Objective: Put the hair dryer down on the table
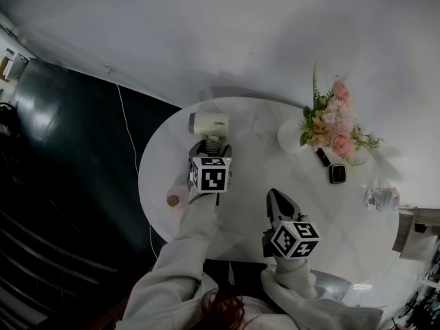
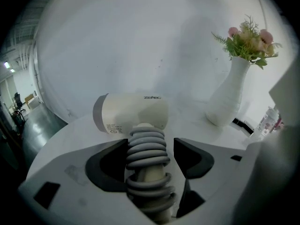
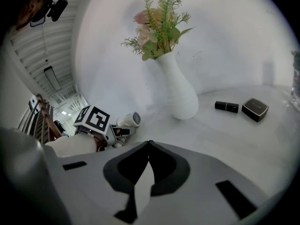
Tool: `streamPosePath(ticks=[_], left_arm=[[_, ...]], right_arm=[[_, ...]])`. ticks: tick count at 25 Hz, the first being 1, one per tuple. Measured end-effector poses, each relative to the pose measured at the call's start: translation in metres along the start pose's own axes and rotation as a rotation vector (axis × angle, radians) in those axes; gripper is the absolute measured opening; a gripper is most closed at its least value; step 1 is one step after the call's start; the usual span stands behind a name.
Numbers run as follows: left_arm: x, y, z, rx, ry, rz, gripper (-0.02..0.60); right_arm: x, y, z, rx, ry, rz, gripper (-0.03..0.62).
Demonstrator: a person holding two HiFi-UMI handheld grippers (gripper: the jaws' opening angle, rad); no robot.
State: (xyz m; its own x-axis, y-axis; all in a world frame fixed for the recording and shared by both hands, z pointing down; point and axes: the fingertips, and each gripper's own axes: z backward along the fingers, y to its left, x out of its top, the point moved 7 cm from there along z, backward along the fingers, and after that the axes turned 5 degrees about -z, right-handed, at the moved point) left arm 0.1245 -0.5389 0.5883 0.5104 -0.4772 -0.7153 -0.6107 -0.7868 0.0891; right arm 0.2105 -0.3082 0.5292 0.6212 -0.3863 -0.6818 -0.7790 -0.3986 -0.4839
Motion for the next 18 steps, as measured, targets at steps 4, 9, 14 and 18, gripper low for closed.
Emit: streamPosePath(ticks=[4,9,14,18], left_arm=[[0.006,-0.001,0.016,0.011,-0.032,0.014,0.281],[0.016,-0.01,0.043,-0.018,-0.091,0.006,0.281],[0.017,-0.016,0.076,-0.052,-0.156,0.021,0.281],[0.015,-0.024,0.108,-0.104,-0.206,0.012,0.281]], right_arm=[[0.0,0.007,0.005,0.016,-0.012,0.003,0.049],[-0.001,0.015,0.013,0.024,-0.033,0.004,0.049],[-0.002,0.024,0.026,0.034,-0.064,0.002,0.049],[-0.006,0.031,0.04,0.047,-0.085,-0.013,0.049]])
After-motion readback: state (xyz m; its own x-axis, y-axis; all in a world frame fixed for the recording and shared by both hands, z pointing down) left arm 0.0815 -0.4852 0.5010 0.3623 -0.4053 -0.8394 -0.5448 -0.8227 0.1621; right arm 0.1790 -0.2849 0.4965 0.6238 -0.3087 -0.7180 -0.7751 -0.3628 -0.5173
